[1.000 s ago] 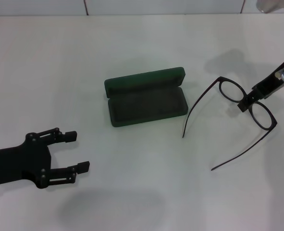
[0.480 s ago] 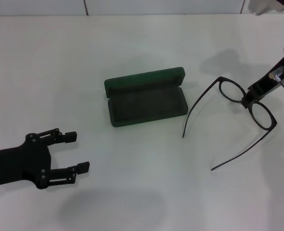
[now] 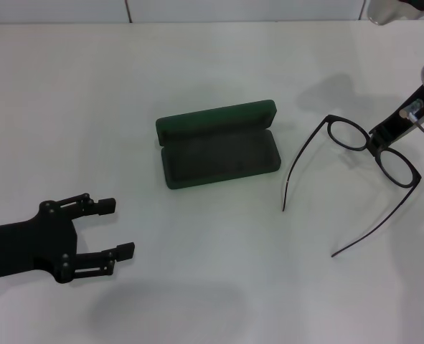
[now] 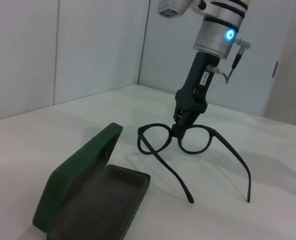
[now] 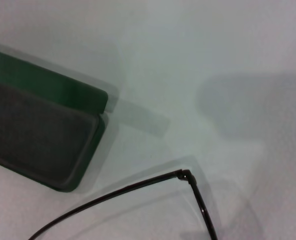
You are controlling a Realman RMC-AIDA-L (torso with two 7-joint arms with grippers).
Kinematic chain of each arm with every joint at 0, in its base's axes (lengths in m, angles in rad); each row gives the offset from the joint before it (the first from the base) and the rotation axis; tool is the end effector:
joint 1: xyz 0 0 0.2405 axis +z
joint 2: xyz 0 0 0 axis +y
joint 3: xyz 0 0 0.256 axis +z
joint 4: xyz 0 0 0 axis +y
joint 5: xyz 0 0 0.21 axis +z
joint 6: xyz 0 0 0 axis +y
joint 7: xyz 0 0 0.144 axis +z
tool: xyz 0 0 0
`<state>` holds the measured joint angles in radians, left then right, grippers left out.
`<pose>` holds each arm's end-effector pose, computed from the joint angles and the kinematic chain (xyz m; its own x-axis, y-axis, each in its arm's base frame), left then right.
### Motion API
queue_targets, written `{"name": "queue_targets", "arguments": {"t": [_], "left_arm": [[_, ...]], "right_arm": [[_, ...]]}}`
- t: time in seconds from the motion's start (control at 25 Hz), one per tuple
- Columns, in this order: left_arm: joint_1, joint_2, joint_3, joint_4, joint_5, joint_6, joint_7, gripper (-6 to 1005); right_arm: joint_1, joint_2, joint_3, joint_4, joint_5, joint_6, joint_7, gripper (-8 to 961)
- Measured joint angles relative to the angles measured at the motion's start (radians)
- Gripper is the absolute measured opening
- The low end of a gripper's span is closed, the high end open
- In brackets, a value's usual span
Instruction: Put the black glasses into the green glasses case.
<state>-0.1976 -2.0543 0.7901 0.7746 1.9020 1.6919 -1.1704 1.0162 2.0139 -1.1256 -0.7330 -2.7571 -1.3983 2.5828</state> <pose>-0.3259 0.2358 0.0206 0.8302 0.2796 0.4824 0.4172 -0.8854 -0.2049 0.1766 0.4302 -0.0021 0.6005 -0.7708 0.2127 -0.6086 -0.6131 -0.5036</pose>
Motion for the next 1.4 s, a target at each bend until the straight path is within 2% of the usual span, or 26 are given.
{"name": "queue_targets", "arguments": {"t": [0.36, 0.56, 0.8, 1.08, 1.28, 1.4], "left_arm": [[-0.005, 0.002, 0.000, 0.000, 0.000, 0.000, -0.007, 822], [-0.005, 0.003, 0.000, 0.000, 0.000, 0.001, -0.009, 822], [-0.008, 0.003, 0.000, -0.002, -0.019, 0.010, -0.014, 821], [-0.012, 0.002, -0.002, -0.003, -0.063, 0.015, -0.066, 821], [-0.025, -0.004, -0.002, -0.003, -0.091, 0.021, -0.104, 820], [-0.063, -0.005, -0.001, -0.031, -0.110, 0.057, -0.116, 815]], "right_arm": [[-0.002, 0.000, -0.028, -0.023, 0.002, 0.001, -0.002, 68], [-0.044, -0.005, -0.020, -0.118, 0.028, -0.020, -0.009, 67], [-0.124, -0.044, 0.012, -0.236, 0.145, -0.071, -0.030, 66], [-0.201, -0.048, 0.201, -0.260, 0.278, -0.108, -0.242, 65], [-0.269, -0.049, 0.218, -0.294, 0.414, -0.115, -0.401, 64], [-0.309, -0.039, 0.219, -0.314, 0.485, -0.123, -0.526, 64]]}}
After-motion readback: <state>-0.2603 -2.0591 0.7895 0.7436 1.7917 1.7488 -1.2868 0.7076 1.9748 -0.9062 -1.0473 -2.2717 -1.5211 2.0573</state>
